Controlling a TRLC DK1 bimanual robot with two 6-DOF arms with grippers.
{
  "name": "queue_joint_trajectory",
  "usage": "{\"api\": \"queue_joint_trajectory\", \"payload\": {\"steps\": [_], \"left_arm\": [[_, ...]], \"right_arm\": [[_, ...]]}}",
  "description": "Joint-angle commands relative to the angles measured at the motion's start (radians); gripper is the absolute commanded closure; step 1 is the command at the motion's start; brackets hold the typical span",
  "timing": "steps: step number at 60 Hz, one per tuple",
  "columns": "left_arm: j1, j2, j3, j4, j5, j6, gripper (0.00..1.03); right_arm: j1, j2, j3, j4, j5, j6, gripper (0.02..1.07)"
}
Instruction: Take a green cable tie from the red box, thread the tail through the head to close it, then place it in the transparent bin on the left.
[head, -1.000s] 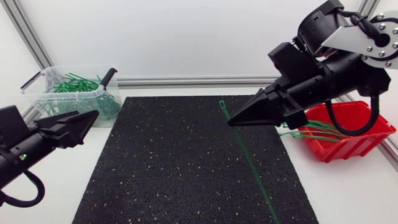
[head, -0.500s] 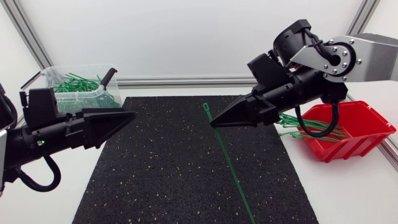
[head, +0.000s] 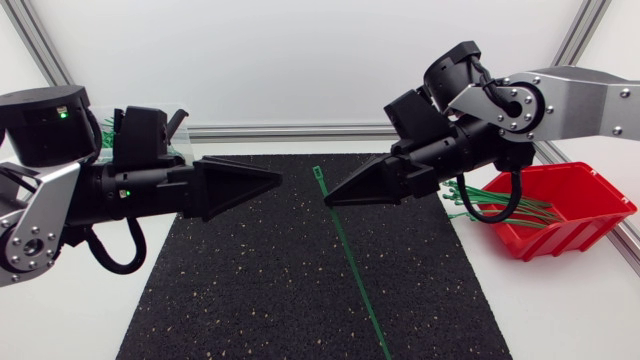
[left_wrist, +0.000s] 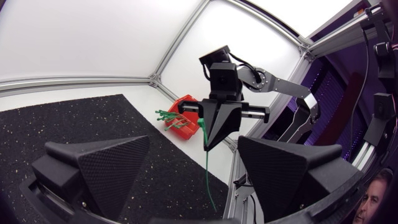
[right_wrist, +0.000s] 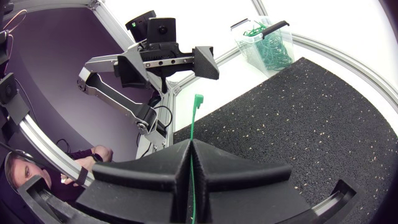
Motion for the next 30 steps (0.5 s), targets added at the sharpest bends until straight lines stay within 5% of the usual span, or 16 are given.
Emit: {"api": "queue_joint_trajectory", "payload": {"steps": [1,21,30], "left_arm": [[-0.04,0.02,0.046,0.038,0.015,-0.055,0.04],[-0.142,0.124,0.113,0.086,0.015,-0.115,0.06],[-0.156,0.138,0.11,0.125,0.013,-0.161,0.15]], "right_arm": [[0.011,0.011,-0.025,0.017,-0.019,0.036,1.01],[-0.017,0.0,-0.039,0.082,-0.082,0.102,1.01],[-0.034,-0.016,-0.054,0.134,-0.094,0.156,1.01]]}}
